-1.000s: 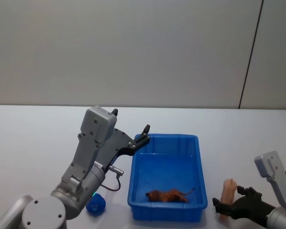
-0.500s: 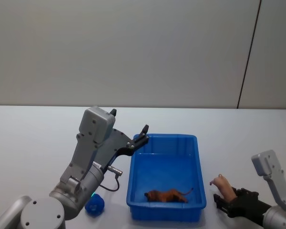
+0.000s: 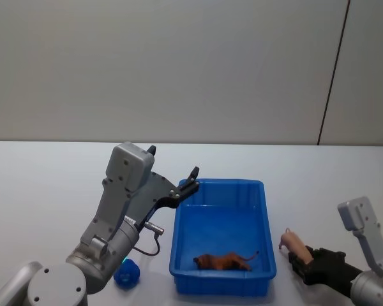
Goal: Pick up the two dolls from the table and place them into the box.
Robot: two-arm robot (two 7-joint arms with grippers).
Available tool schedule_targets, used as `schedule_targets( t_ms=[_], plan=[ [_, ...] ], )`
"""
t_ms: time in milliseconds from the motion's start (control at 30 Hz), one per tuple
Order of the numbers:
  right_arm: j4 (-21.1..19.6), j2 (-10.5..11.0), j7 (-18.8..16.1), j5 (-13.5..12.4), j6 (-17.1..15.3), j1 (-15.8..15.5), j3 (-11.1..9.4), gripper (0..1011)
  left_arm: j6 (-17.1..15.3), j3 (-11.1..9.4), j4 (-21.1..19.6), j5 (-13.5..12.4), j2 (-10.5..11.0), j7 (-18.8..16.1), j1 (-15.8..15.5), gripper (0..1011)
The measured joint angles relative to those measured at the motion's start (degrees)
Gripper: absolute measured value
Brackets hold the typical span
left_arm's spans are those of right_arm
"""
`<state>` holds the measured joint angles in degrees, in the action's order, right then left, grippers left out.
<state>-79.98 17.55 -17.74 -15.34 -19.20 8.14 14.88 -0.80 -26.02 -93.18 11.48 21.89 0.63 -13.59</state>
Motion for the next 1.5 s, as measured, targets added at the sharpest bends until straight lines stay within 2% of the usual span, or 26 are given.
schedule_targets(
  t_ms=[400,667,833,1133,1433,1500],
  plan=[
    [-0.7,-0.1,1.7,-0.7,3.0,0.1,-0.3,367,0.0,0.0,0.0,0.0,0.0,0.0,0.0,1004],
    [-3.6,0.2,2.2,-1.4,5.6,-0.1,-0.8,367,0.0,0.0,0.0,0.0,0.0,0.0,0.0,1004],
    [-6.2,0.3,1.1,-1.6,6.1,0.2,-1.0,367,0.0,0.0,0.0,0.0,0.0,0.0,0.0,1004],
    [-8.8,-0.6,-2.4,-0.4,3.9,2.0,0.0,367,0.0,0.0,0.0,0.0,0.0,0.0,0.0,1004],
    [-7.8,-2.8,-4.5,2.2,0.2,4.1,2.0,368,0.0,0.0,0.0,0.0,0.0,0.0,0.0,1004],
    [-7.4,-3.1,-4.7,2.7,-0.3,4.5,2.4,403,0.0,0.0,0.0,0.0,0.0,0.0,0.0,1004]
  ],
)
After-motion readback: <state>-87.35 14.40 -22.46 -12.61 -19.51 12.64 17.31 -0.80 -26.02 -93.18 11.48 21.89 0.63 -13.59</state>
